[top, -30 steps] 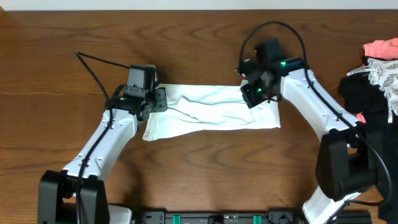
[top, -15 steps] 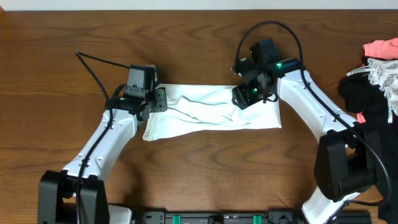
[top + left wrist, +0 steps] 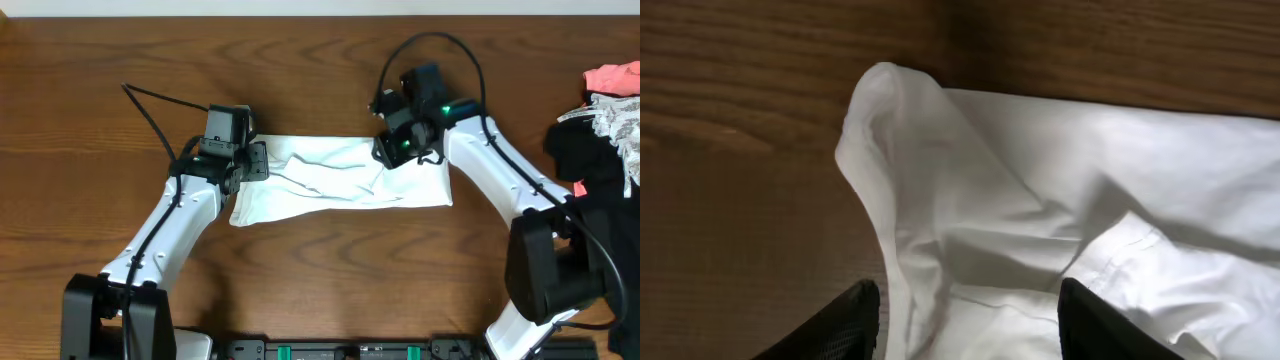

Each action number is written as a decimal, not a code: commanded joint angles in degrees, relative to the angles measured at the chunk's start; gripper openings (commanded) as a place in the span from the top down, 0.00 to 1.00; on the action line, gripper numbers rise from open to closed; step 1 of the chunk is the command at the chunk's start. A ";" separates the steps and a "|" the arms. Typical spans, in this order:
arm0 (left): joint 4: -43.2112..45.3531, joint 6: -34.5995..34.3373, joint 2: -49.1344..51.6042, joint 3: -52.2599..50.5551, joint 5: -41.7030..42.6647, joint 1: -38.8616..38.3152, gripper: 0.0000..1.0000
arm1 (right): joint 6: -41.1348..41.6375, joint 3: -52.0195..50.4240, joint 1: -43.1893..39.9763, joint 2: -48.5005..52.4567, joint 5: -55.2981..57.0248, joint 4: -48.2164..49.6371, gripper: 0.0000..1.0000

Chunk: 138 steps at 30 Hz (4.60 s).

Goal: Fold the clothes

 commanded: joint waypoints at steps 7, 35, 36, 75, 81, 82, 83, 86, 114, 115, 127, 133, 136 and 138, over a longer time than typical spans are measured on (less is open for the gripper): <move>-0.63 0.79 -0.24 0.09 -0.26 0.28 0.42 | 8.24 -11.69 0.94 -1.25 -0.63 13.77 0.74; -1.77 0.79 -0.22 0.09 -0.24 0.28 0.42 | 9.03 -11.08 -0.26 -1.29 -18.78 24.48 0.39; -1.77 0.79 -0.22 0.07 -0.26 0.28 0.42 | 9.05 -10.73 -0.26 -1.33 -18.47 24.30 0.39; 1.49 -0.52 -0.22 0.07 24.65 -3.15 0.41 | 4.98 1.44 -16.24 -2.01 7.93 -9.88 0.27; 6.47 -6.12 0.15 0.07 24.61 -11.52 0.14 | 4.94 0.90 -16.96 -2.01 8.22 -10.10 0.26; 7.65 -6.75 0.44 0.07 24.61 -12.96 0.12 | 4.94 0.70 -17.00 -1.99 8.22 -10.08 0.26; 9.09 -7.43 0.98 0.07 24.59 -14.56 0.11 | 4.94 0.50 -17.14 -1.99 8.22 -10.05 0.26; 12.66 -9.73 2.91 0.07 24.57 -17.75 0.11 | 4.92 0.11 -17.38 -1.99 8.22 -10.01 0.26; 29.66 -21.81 16.72 0.07 22.36 -27.50 0.12 | 4.48 -6.71 -17.94 -1.99 8.17 -2.62 0.26; 29.81 -21.94 16.87 0.07 22.16 -27.76 0.12 | 4.48 -6.75 -17.94 -1.99 8.17 -2.51 0.26; 30.05 -28.55 19.17 0.07 17.59 -27.87 0.17 | 4.48 -6.75 -17.94 -1.99 8.15 -2.51 0.27; 32.76 -29.53 21.97 0.07 17.64 -27.87 0.18 | 4.50 -6.75 -17.92 -1.99 8.15 -2.54 0.27; 33.53 -30.12 22.77 0.07 17.62 -27.87 0.19 | 4.50 -6.78 -17.92 -1.99 8.15 -2.54 0.27; 33.81 -30.84 23.21 0.07 17.66 -27.87 0.23 | 4.50 -6.78 -17.92 -1.99 8.15 -2.54 0.27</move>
